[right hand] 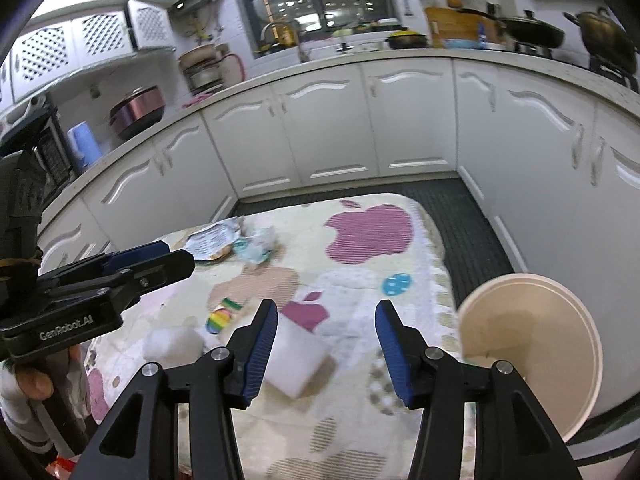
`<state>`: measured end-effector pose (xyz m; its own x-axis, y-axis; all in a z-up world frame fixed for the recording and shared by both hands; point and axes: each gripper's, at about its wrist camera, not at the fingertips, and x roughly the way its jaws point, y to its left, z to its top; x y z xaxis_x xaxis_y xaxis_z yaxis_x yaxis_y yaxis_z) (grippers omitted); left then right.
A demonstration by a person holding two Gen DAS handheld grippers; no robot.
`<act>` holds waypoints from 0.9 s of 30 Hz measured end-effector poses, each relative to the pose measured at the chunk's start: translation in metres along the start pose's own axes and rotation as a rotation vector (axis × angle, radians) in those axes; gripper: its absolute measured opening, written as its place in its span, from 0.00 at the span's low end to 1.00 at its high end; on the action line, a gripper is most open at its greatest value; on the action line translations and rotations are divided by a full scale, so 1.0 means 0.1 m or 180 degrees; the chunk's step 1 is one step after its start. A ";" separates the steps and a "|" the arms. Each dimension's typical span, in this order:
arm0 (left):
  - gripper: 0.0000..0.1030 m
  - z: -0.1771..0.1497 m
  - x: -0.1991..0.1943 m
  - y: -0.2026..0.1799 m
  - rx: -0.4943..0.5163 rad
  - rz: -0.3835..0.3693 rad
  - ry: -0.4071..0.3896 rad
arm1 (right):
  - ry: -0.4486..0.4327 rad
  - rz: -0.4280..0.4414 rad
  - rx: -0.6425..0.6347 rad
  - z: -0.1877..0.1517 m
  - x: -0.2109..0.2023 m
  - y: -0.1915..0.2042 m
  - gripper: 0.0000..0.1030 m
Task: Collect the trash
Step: 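Move both open grippers back over the table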
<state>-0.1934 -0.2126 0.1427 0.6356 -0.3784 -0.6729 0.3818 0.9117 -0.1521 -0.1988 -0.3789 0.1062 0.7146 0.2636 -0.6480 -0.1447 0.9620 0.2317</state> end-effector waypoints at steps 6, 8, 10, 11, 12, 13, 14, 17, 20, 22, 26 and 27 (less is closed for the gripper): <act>0.50 -0.09 -0.05 0.32 -0.0130 0.0102 0.0027 | 0.0063 0.0096 -0.0129 0.02 0.14 0.28 0.48; 0.50 -0.12 -0.06 0.42 -0.0170 0.0134 0.0037 | 0.0097 0.0116 -0.0172 0.02 0.20 0.36 0.48; 0.50 -0.15 -0.06 0.55 -0.0223 0.0169 0.0052 | 0.0133 0.0137 -0.0218 0.01 0.25 0.44 0.48; 0.50 -0.17 -0.06 0.60 -0.0248 0.0177 0.0061 | 0.0151 0.0146 -0.0241 0.00 0.26 0.47 0.48; 0.50 -0.19 -0.06 0.66 -0.0280 0.0181 0.0075 | 0.0164 0.0153 -0.0256 0.00 0.28 0.49 0.48; 0.50 -0.21 -0.06 0.72 -0.0317 0.0187 0.0091 | 0.0185 0.0162 -0.0280 -0.01 0.31 0.52 0.48; 0.50 -0.23 -0.05 0.77 -0.0338 0.0190 0.0101 | 0.0197 0.0169 -0.0290 -0.02 0.32 0.54 0.48; 0.50 -0.32 -0.05 0.97 -0.0430 0.0165 0.0140 | 0.0249 0.0192 -0.0322 -0.03 0.39 0.59 0.48; 0.50 -0.39 -0.04 1.17 -0.0548 0.0101 0.0193 | 0.0302 0.0201 -0.0360 -0.06 0.44 0.61 0.49; 0.50 -0.44 -0.03 1.31 -0.0628 0.0072 0.0239 | 0.0337 0.0226 -0.0362 -0.07 0.49 0.61 0.52; 0.56 -0.49 0.03 1.57 -0.0846 -0.0025 0.0316 | 0.0396 0.0269 -0.0338 -0.11 0.56 0.60 0.56; 0.57 -0.49 0.06 1.63 -0.0910 -0.0048 0.0340 | 0.0408 0.0265 -0.0336 -0.11 0.58 0.59 0.56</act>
<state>-0.1599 -0.0583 0.0785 0.5513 -0.3872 -0.7390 0.1767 0.9199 -0.3502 -0.1740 -0.3061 0.0743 0.6051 0.3432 -0.7184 -0.2757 0.9368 0.2153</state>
